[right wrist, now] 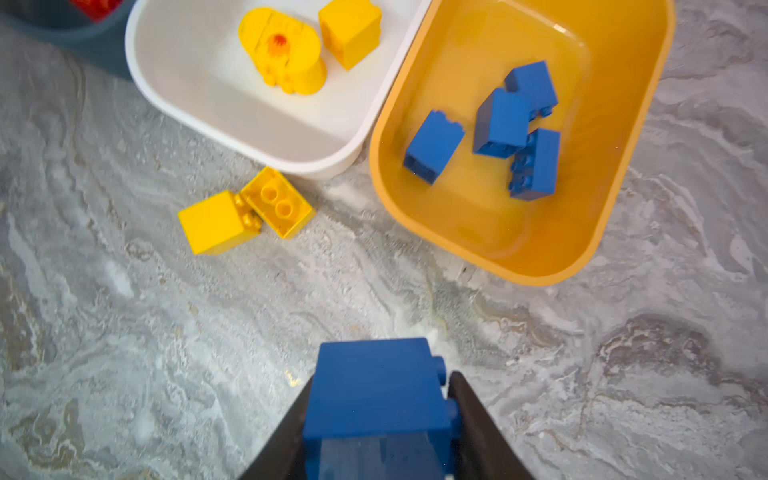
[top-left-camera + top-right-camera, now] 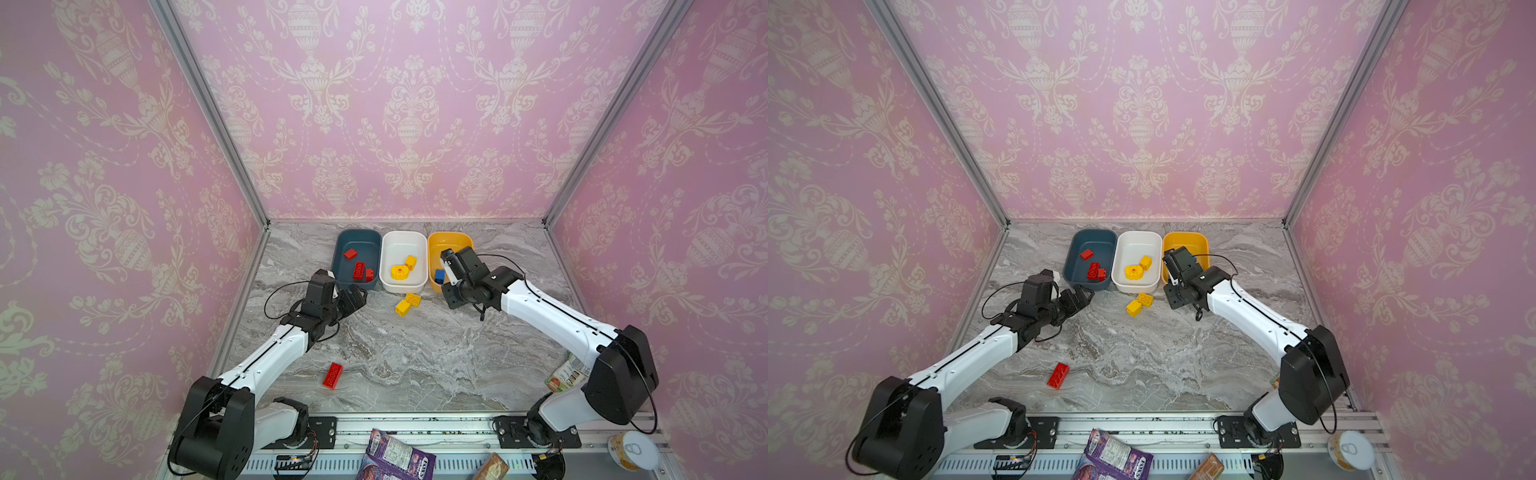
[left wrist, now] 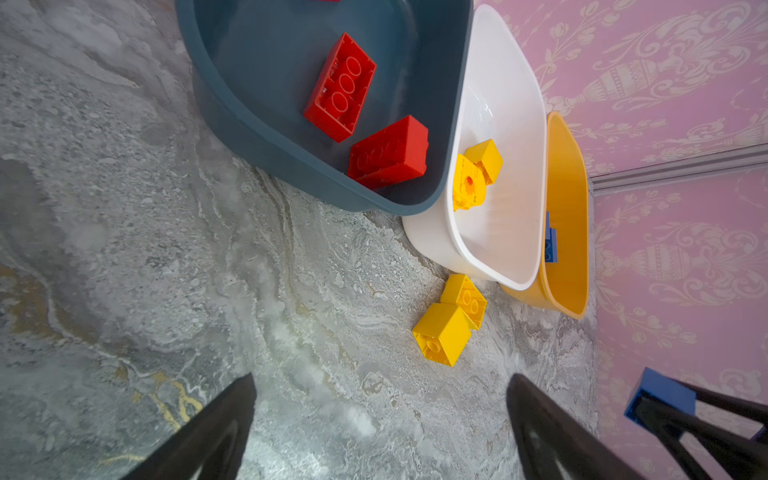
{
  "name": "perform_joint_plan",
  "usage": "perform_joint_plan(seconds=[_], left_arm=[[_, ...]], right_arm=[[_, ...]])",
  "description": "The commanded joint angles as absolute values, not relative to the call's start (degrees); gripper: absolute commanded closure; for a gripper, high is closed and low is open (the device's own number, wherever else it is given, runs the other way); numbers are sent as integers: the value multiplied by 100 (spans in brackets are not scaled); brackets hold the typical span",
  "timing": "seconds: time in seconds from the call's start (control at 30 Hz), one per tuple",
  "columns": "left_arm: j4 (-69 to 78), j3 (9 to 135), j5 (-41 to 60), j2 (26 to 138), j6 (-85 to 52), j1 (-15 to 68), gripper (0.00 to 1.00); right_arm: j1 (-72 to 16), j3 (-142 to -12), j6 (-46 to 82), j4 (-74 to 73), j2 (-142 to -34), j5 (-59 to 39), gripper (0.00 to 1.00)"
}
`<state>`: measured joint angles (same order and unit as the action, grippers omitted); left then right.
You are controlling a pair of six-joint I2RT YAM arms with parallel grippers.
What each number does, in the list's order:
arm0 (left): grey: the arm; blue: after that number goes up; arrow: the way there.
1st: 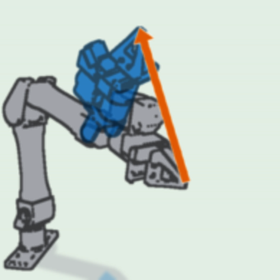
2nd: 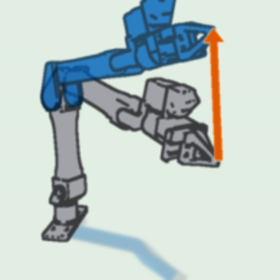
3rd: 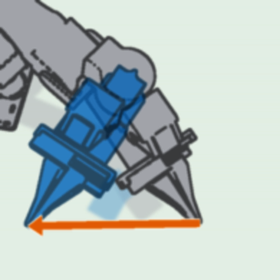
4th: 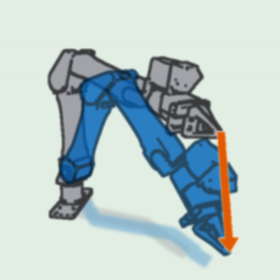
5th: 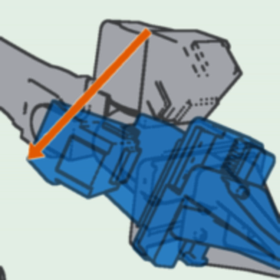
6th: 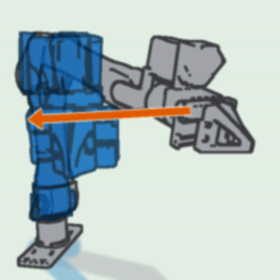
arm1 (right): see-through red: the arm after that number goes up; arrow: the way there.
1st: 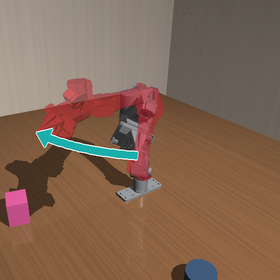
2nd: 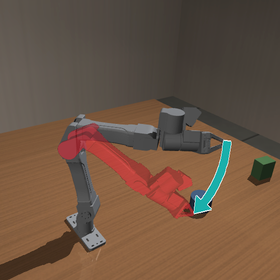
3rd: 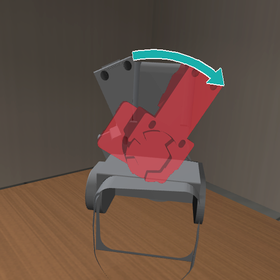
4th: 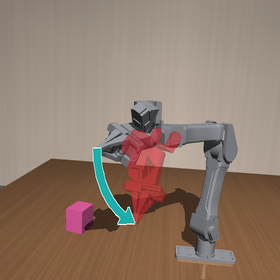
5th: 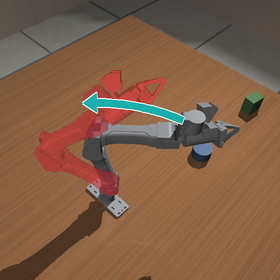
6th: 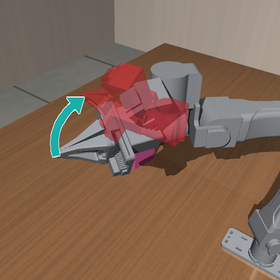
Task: Sort the legos into containers by color
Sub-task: 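Carry the blue brick with the right gripper over the yellow bin and release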
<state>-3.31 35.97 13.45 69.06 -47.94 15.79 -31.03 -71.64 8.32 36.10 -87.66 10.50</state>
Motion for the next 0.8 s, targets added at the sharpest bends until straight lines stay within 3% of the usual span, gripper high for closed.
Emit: perform_joint_plan(seconds=[0.0,0.27,0.77], left_arm=[[-491,3490,1468,6908,-4755,1522,4],[-472,3429,1521,6946,-4781,1522,4],[-614,3216,1423,6568,-4736,1529,4]], right_arm=[[-2763,-7607,684,3211,-9107,1115,59],[-2153,-8689,687,2877,-10365,950,59],[-1826,-10495,821,3075,-12248,579,59]])
